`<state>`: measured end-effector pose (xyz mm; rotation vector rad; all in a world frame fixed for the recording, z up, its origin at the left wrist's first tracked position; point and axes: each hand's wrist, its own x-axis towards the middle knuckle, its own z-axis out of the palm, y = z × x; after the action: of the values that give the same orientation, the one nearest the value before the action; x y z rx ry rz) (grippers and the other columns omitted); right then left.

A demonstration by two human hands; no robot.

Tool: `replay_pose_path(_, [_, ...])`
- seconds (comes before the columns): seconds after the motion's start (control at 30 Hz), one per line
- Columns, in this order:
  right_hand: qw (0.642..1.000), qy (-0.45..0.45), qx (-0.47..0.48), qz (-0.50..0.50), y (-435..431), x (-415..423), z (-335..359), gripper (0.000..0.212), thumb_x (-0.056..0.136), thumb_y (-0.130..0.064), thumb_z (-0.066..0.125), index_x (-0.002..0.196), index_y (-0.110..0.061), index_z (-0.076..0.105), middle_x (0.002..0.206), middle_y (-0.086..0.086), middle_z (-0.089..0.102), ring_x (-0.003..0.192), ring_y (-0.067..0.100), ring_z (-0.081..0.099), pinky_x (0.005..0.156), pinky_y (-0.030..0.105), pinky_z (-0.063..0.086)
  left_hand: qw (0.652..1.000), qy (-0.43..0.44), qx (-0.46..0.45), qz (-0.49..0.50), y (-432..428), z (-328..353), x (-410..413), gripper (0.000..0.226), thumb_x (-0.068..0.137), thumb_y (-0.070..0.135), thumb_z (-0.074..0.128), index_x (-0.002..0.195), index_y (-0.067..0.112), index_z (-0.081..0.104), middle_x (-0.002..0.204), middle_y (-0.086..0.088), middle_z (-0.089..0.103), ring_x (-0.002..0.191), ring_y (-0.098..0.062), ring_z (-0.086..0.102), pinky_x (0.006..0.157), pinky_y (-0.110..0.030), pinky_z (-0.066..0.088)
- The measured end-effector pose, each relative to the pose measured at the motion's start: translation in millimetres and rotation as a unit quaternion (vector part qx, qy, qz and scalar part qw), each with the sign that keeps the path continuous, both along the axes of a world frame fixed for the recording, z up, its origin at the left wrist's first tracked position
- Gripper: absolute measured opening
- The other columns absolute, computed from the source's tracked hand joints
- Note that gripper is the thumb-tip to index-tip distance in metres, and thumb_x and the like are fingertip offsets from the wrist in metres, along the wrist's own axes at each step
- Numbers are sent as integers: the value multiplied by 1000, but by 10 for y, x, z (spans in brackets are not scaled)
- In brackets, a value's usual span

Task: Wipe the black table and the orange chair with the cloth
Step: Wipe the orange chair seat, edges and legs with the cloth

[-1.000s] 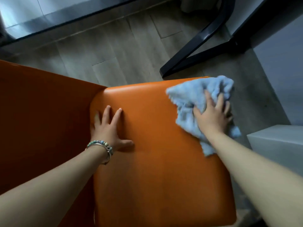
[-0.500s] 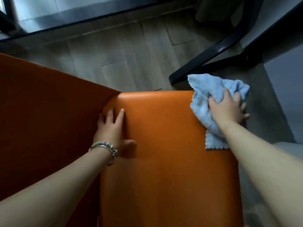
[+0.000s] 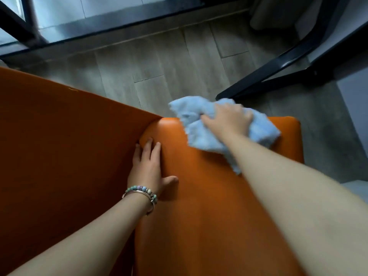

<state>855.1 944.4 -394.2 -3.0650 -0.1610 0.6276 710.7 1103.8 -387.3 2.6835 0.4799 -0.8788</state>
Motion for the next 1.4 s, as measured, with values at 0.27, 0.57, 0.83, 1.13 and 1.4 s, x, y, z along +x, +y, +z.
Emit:
replay_pose_path(0.27, [982,21,-82,-166,-499,152,89,45,87,-50,39,117,-22,58,125,9,51,122,33,36,97,50,27,1000,16,-7,15,-61,32,24,106,76,55,65,150,23,-4,157,4,-10,144,-32,-9,117,-38,10])
replay_pose_path(0.57, [994,29,80,68,459,-184,6,39,84,-50,44,119,-32,50,130,-1,48,124,25,37,96,47,28,1000,-8,0,-2,-22,-11,11,98,73,52,70,147,17,15,157,-3,-2,144,-35,-4,117,-35,6])
replay_pose_path(0.83, [944,8,28,-329,-1286,67,149,51,85,-50,43,132,-28,42,142,4,29,125,33,28,101,53,25,999,8,3,31,-64,7,10,107,74,52,70,150,22,0,158,3,-8,145,-31,-8,117,-40,12])
replay_pose_path(1.13, [991,29,107,71,392,-828,55,60,84,-53,47,139,-38,29,154,-3,11,140,30,3,108,58,1,998,-39,-39,15,-6,-37,-44,95,69,30,77,144,9,24,156,-12,7,144,-35,-3,118,-37,2])
replay_pose_path(1.4, [984,-41,17,-174,-1027,-711,92,65,83,-53,53,142,-36,32,154,3,15,140,29,11,109,57,14,996,-56,-55,48,-23,-20,-266,84,87,41,60,150,25,7,158,6,-5,145,-19,-9,117,-32,7])
